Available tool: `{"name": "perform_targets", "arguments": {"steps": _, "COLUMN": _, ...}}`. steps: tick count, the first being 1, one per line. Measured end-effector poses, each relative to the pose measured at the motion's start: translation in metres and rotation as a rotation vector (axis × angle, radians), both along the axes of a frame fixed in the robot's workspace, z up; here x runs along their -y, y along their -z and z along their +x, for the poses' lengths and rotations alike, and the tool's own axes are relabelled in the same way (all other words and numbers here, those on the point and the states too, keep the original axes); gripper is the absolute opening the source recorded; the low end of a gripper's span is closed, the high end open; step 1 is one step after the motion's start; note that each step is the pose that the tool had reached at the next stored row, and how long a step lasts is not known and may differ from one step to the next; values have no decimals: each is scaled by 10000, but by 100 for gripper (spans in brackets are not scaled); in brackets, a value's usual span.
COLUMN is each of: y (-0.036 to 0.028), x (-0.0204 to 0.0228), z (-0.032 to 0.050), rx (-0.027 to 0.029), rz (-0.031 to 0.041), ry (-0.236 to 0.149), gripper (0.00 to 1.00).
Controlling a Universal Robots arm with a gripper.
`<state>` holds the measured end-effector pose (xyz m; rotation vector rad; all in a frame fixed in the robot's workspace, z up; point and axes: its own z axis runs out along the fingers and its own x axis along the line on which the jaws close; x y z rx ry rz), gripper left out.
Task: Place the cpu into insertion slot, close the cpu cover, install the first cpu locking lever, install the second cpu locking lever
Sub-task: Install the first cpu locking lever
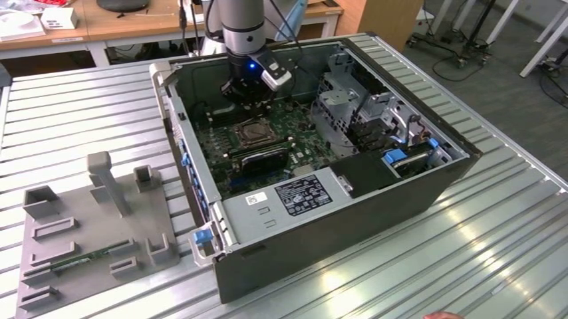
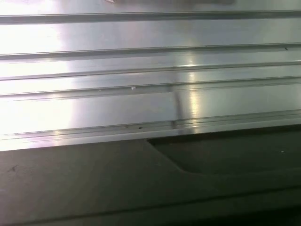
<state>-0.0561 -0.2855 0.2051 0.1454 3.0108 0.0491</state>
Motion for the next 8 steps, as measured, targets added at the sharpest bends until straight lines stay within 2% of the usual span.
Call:
{"name": "perform_targets", "arguments": {"steps": 5, "y": 0, "x": 1, "z": 1, "rx": 1, "rz": 5, "ry": 0, "gripper": 11}}
{"name": "perform_targets", "arguments": {"steps": 7, "y": 10, "x": 14, "z": 4, "rx": -3, "rz": 46, "ry": -1, "gripper": 11}}
{"name": "perform_targets", "arguments": {"steps": 8, "y": 23, "x": 21, "z": 11, "rx": 17, "rz": 73, "ry": -1, "gripper": 11}}
